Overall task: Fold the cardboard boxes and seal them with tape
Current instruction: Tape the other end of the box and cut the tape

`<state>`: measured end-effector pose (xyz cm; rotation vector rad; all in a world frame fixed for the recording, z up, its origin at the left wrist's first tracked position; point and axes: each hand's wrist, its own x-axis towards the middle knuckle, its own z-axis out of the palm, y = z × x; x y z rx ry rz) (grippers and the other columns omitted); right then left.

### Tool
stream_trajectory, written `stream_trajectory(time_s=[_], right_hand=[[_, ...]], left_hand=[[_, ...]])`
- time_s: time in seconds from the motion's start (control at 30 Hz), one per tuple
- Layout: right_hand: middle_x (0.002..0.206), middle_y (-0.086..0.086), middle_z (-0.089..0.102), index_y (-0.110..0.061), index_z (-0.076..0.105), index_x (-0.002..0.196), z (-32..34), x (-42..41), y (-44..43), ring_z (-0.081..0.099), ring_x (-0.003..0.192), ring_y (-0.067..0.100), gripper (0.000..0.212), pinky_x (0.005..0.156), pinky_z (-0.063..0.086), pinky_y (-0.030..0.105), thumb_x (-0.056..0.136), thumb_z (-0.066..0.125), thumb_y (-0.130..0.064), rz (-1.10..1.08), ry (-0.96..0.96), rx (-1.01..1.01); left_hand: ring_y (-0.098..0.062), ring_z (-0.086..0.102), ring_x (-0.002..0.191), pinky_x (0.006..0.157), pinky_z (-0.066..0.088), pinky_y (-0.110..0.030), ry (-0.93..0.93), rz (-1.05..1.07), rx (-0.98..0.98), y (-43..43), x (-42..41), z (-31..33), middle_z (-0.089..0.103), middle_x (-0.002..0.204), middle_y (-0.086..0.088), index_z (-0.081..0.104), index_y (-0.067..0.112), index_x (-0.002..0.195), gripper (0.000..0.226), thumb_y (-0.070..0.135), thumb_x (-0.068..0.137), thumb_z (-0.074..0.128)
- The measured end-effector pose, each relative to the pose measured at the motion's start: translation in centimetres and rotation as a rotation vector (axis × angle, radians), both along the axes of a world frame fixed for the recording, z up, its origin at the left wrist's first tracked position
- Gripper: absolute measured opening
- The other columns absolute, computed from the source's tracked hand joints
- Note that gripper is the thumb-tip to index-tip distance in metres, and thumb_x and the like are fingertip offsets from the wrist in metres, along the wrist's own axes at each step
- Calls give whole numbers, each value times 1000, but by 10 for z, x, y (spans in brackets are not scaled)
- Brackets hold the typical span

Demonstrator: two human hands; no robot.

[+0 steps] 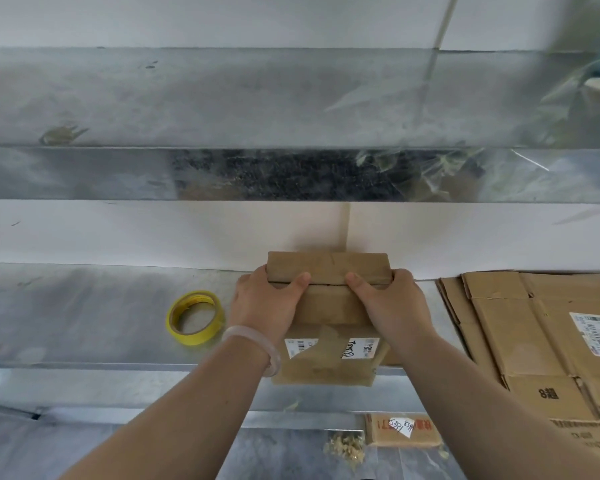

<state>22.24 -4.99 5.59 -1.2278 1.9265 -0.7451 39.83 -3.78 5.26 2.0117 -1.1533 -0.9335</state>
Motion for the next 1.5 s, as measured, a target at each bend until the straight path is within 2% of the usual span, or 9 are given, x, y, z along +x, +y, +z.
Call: stream_trajectory(time_s=[0.33,0.43,0.53,0.67,0.83,1.03,1.17,1.37,1.5], right_hand=[[100,-2,65,-17,64,112,-2,-15,4,55,83,6,31,64,39,21,101,41,-34,50,-105,-55],[136,2,55,-18,47,142,-2,-17,7,52,120,19,44,98,40,29,105,31,-34,81,-114,-50],[160,-6,22,-31,19,154,-6,-17,13,22,145,14,54,115,21,31,103,30,-42,200,172,-221],[135,-1,59,-17,63,129,-15,-21,21,45,132,15,44,114,30,31,102,36,-38,673,599,-734],[136,-4,60,-20,59,133,-19,-17,31,50,131,17,63,112,23,37,104,9,-45,717,812,-490],[163,-8,11,-24,20,155,-9,-8,46,3,149,6,85,100,-23,15,84,-11,-58,558,738,-314],[164,-4,-7,-21,7,156,-9,-2,45,-11,149,9,87,95,-28,14,81,-15,-59,491,673,-246],[164,3,3,-17,-2,156,0,-10,35,15,148,20,64,117,13,29,104,30,-36,395,350,-44],[151,1,33,-27,-2,156,3,-21,26,46,119,19,65,96,39,30,104,35,-35,343,122,25]], left_hand=[[-18,56,82,76,45,-34,58,31,-96,3,5,-1,60,82,7,63,18,91,31,35,100,39],[-26,54,117,98,42,-37,148,45,-55,3,7,-3,62,116,1,60,17,121,43,41,102,31],[-16,24,143,116,19,-33,-281,-239,-346,13,12,-7,25,157,2,25,24,151,53,43,102,27],[-16,45,132,110,33,-43,-804,-766,-610,22,18,-17,48,144,4,55,20,135,51,43,101,24],[-12,42,135,110,35,-41,-948,-798,-436,23,17,-18,48,144,5,51,21,138,58,46,101,14],[-24,44,134,113,32,-39,-919,-620,-286,35,8,-13,46,145,-12,52,9,137,74,55,98,9],[-20,2,148,115,5,-28,-768,-499,-208,37,0,-11,1,161,-10,14,8,152,87,65,88,2],[-23,6,147,117,10,-31,-333,-393,-90,33,2,2,-11,161,-2,-2,13,153,67,37,102,34],[-26,40,128,107,35,-38,-7,-274,41,16,12,8,37,143,1,6,17,152,66,37,100,40]])
